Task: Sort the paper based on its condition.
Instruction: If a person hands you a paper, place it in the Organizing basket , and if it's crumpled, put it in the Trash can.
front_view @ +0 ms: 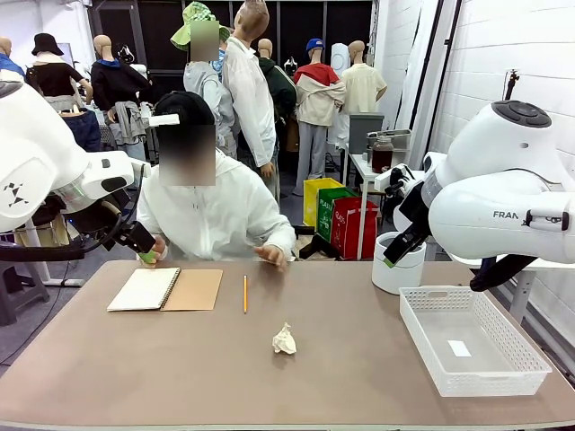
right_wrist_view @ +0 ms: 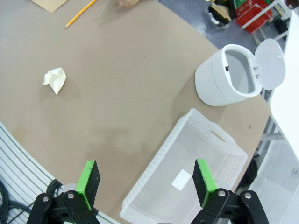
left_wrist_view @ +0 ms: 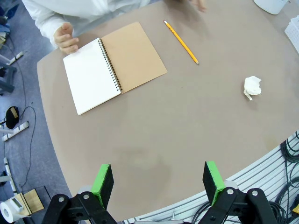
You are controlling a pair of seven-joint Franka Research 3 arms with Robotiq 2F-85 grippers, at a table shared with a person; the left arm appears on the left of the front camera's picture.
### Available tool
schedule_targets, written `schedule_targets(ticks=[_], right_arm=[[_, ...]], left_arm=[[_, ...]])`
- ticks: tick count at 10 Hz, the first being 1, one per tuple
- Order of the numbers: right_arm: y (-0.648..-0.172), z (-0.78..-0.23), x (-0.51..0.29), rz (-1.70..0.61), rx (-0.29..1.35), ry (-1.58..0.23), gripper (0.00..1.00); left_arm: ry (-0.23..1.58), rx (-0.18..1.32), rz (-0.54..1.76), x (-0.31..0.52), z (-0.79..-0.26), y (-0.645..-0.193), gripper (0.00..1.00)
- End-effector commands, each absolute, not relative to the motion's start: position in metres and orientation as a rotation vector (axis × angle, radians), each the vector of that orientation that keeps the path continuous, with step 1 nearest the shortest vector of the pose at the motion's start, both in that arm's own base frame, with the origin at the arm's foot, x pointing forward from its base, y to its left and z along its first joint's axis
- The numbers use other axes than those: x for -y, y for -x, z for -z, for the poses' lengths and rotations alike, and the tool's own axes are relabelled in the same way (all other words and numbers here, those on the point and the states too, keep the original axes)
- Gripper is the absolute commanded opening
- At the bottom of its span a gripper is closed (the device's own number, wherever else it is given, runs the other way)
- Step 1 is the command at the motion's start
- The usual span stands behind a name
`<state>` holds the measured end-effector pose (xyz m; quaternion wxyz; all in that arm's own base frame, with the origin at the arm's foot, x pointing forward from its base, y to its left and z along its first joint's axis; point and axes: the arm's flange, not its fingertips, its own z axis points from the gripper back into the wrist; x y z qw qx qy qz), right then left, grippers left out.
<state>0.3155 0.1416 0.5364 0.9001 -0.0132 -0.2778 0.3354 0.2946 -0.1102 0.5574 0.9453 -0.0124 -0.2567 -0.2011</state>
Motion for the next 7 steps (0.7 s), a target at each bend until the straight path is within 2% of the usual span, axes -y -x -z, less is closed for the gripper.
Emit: schedule_targets(ticks=[1, 7], right_arm=[[-0.315, -0.536, -0.142, -0.694, 0.575, 0.027, 1.0], [-0.327, -0.548, -0.218, -0.923, 0.516, 0.034, 1.0]], left_arm=[[0.026, 0.524, 0.411, 0.11, -0.558, -0.294, 1.0], [0.026, 0.524, 0.411, 0.11, -0.558, -0.294, 1.0]])
